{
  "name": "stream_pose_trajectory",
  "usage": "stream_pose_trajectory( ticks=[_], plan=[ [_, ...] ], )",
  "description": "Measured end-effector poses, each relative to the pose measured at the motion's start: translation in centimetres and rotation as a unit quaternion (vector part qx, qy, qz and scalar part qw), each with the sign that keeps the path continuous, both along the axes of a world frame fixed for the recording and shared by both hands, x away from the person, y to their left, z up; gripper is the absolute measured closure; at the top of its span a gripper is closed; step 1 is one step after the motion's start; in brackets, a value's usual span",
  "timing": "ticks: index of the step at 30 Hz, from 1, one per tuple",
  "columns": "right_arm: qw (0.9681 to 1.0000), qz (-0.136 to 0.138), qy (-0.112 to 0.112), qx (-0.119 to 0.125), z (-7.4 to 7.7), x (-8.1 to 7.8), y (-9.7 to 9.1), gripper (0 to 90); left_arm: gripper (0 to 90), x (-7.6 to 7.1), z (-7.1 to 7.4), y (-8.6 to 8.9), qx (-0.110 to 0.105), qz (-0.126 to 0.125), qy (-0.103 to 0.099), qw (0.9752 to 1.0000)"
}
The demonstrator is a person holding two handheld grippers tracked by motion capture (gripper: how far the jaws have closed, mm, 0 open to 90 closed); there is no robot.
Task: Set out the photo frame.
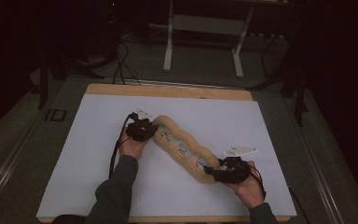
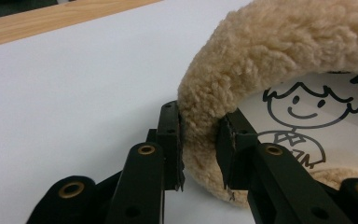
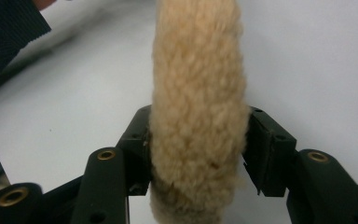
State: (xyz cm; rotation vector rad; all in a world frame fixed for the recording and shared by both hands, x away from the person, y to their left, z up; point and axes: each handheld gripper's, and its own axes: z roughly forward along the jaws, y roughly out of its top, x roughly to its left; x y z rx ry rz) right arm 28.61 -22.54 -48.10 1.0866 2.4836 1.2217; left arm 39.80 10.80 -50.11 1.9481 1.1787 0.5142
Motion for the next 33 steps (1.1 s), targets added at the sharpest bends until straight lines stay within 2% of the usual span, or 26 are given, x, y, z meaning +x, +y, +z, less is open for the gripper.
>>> stream_pose_trajectory(
  ticks=[5,8,12,14,19,27,33],
  plan=[
    [0.9993,-0.002,0.034,-0.013,-0.8,-0.1,0.3,47.3,73.5,0.0,0.0,0.1,-0.002,0.005,0.002,1.0],
    [0.9988,-0.007,0.048,-0.012,-1.4,-0.1,0.3,48.8,73.5,-0.1,0.0,0.3,-0.002,0.008,0.002,1.0],
    [0.9976,-0.015,0.066,-0.013,-1.7,-0.1,0.3,58.8,73.4,-0.2,0.0,0.5,-0.001,0.01,0.002,0.9999],
    [0.998,-0.016,0.061,-0.01,-1.6,-0.2,0.3,62.3,73.5,-0.4,0.0,0.7,-0.004,0.015,0.002,0.9999],
    [0.9984,-0.02,0.051,-0.012,-1.4,-0.2,0.2,63.7,73.5,-1.0,-0.2,1.2,-0.016,0.02,0.0,0.9997],
    [0.9983,-0.04,0.04,-0.011,-1.1,0.0,0.0,64.2,73.6,-1.8,0.0,1.8,-0.018,0.022,0.001,0.9996],
    [0.9986,-0.04,0.034,-0.01,-0.9,0.0,-0.1,64.3,73.7,-2.6,0.4,2.1,-0.019,0.026,-0.005,0.9995]
  ],
)
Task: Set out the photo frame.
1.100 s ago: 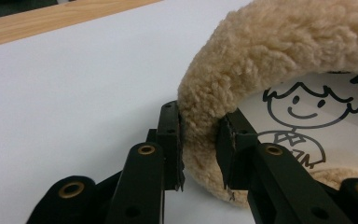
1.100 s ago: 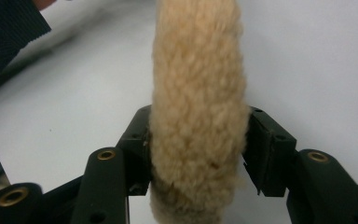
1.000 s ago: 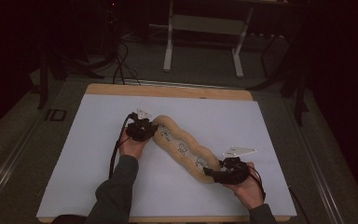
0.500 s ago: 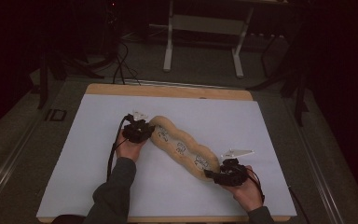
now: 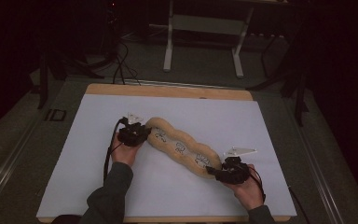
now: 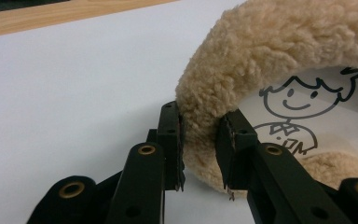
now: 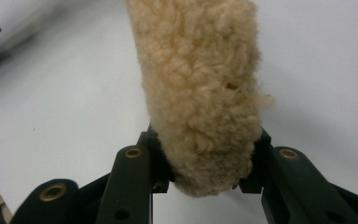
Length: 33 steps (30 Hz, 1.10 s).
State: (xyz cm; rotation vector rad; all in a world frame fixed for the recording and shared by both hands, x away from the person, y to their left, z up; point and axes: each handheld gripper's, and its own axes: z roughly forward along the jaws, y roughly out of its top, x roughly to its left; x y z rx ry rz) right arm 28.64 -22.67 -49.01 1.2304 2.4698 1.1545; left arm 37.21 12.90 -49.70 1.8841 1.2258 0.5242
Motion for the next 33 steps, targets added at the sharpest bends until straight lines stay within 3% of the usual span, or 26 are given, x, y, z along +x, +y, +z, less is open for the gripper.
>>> stream_pose_trajectory(
  ticks=[9,24,33],
  plan=[
    [0.9997,-0.01,-0.021,-0.002,0.4,0.2,0.1,64.3,73.7,-1.5,0.7,0.8,0.0,0.012,-0.011,0.9999],
    [0.9985,-0.027,-0.048,0.004,1.0,0.8,0.3,64.2,73.7,-3.6,0.7,1.8,-0.024,0.04,-0.018,0.9987],
    [0.9982,-0.03,-0.052,0.001,0.8,1.2,0.5,64.3,73.6,-4.3,0.3,2.2,-0.028,0.048,-0.025,0.9981]
  ],
)
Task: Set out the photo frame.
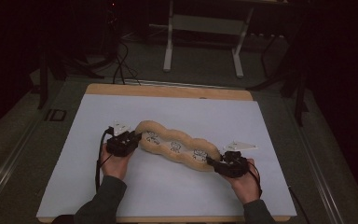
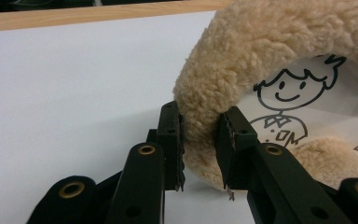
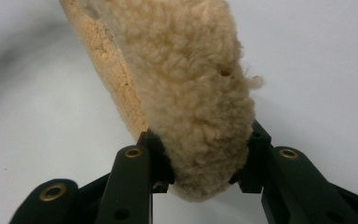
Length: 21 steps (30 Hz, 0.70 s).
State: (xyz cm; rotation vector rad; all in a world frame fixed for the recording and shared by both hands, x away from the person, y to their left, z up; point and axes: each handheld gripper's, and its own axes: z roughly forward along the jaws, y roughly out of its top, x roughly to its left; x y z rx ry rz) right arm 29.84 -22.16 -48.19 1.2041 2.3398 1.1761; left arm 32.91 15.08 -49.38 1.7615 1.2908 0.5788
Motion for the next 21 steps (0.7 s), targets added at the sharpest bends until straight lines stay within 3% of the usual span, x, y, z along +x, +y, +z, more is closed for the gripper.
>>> stream_pose_trajectory(
  ticks=[13,21],
  plan=[
    [0.9998,0.014,-0.012,-0.007,-0.2,1.1,0.8,63.8,73.6,-1.0,-0.2,0.9,-0.001,0.022,-0.011,0.9997],
    [0.9999,0.014,-0.008,-0.004,-0.4,1.9,1.3,62.3,73.6,-1.5,-0.3,1.2,0.005,0.035,-0.021,0.9992]
  ],
)
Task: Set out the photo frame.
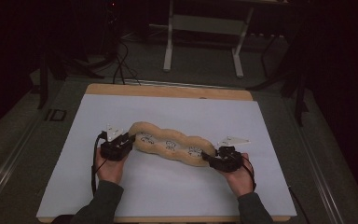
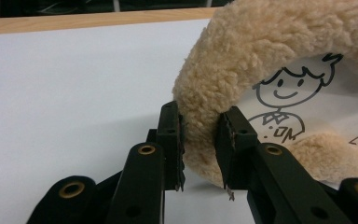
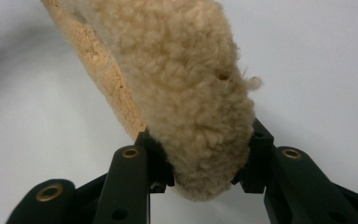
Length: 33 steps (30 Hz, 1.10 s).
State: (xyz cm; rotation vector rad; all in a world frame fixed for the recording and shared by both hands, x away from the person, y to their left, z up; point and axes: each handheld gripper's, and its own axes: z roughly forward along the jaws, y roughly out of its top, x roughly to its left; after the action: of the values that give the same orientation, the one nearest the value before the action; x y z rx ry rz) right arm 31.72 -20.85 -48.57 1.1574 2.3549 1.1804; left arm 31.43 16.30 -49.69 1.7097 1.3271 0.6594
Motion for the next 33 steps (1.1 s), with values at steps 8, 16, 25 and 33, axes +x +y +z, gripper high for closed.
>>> stream_pose_trajectory(
  ticks=[8,16,25,33],
  plan=[
    [0.9999,-0.008,0.008,0.005,-0.1,0.9,0.0,59.8,73.7,-0.2,-0.5,-0.1,-0.002,0.005,0.004,1.0],
    [0.9998,-0.014,0.011,0.001,-0.1,1.9,0.1,57.8,73.6,-0.3,-0.8,-0.1,-0.002,0.012,0.007,0.9999],
    [0.9995,-0.019,0.025,0.01,-0.3,2.9,0.3,55.5,73.6,-0.6,-1.0,0.0,-0.007,0.023,0.016,0.9996],
    [0.9992,-0.025,0.029,0.013,-0.6,3.4,0.2,54.4,73.5,-0.7,-1.2,-0.2,-0.008,0.024,0.021,0.9995]
  ],
)
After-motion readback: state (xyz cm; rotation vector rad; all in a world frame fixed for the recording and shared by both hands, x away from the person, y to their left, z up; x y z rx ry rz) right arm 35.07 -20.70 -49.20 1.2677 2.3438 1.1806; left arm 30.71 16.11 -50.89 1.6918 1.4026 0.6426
